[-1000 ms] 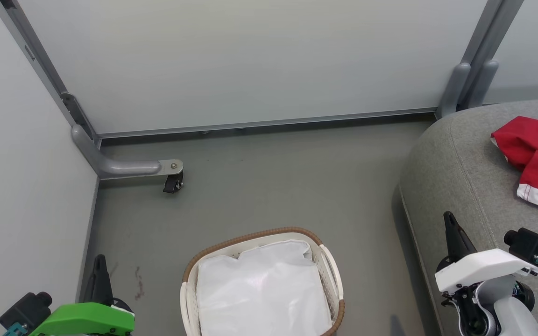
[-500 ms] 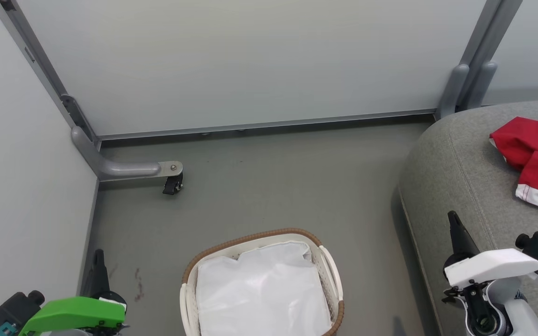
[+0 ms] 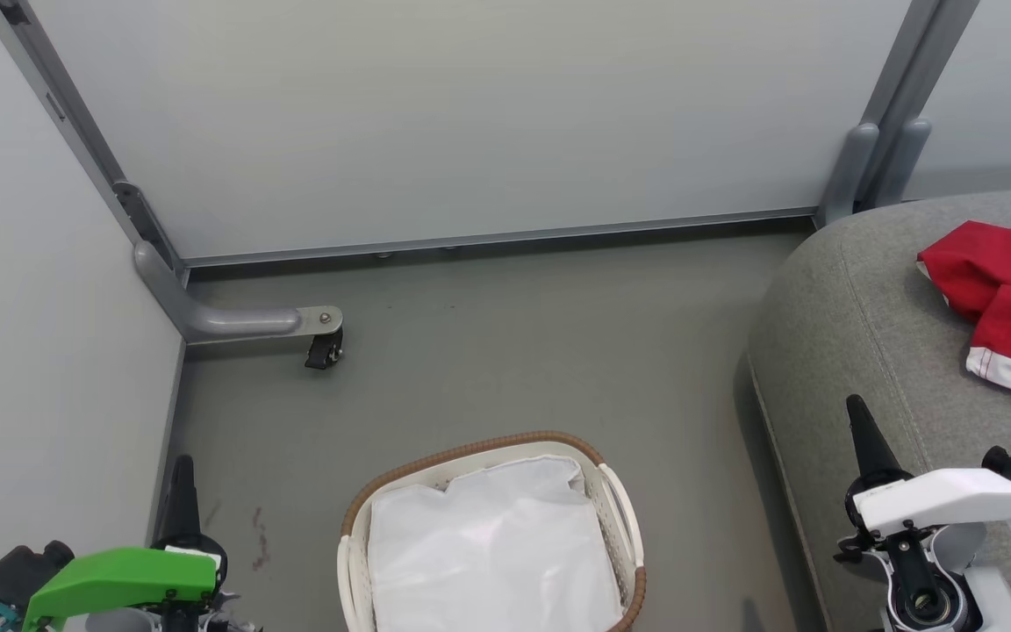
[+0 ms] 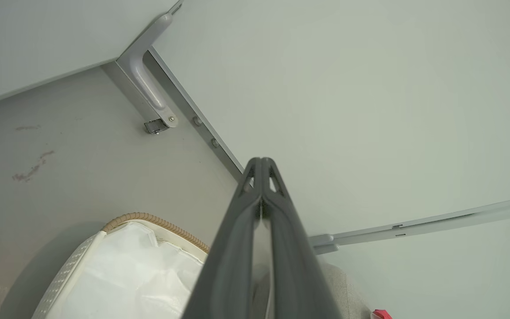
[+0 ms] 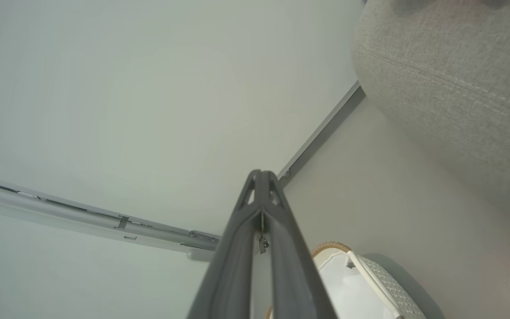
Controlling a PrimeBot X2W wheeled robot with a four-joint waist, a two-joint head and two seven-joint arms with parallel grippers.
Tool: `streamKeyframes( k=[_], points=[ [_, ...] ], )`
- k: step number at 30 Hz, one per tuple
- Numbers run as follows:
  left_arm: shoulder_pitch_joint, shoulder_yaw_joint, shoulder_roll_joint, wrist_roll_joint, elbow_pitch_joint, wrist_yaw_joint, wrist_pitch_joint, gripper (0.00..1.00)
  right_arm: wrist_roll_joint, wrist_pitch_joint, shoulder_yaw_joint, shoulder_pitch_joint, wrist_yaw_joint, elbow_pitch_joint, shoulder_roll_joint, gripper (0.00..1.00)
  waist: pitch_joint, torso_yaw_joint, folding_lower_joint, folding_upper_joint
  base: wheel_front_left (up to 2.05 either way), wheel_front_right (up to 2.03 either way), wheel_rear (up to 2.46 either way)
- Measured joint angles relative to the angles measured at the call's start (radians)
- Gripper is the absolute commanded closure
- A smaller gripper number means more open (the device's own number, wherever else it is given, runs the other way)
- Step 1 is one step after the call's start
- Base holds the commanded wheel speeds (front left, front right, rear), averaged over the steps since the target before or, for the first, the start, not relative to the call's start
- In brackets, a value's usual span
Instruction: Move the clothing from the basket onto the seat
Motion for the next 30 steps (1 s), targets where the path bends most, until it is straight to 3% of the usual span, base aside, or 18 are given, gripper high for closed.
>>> streamKeyframes(
  k=[30],
  points=[
    [-0.025,0.013,0.002,-0.262,-0.028,0.0,0.071,1.0,0.306,0.071,-0.016,0.02,0.0,-0.051,-0.003,1.0,-0.01,-0.005,0.0,0.0,0.0,0.0,0.0]
  ],
)
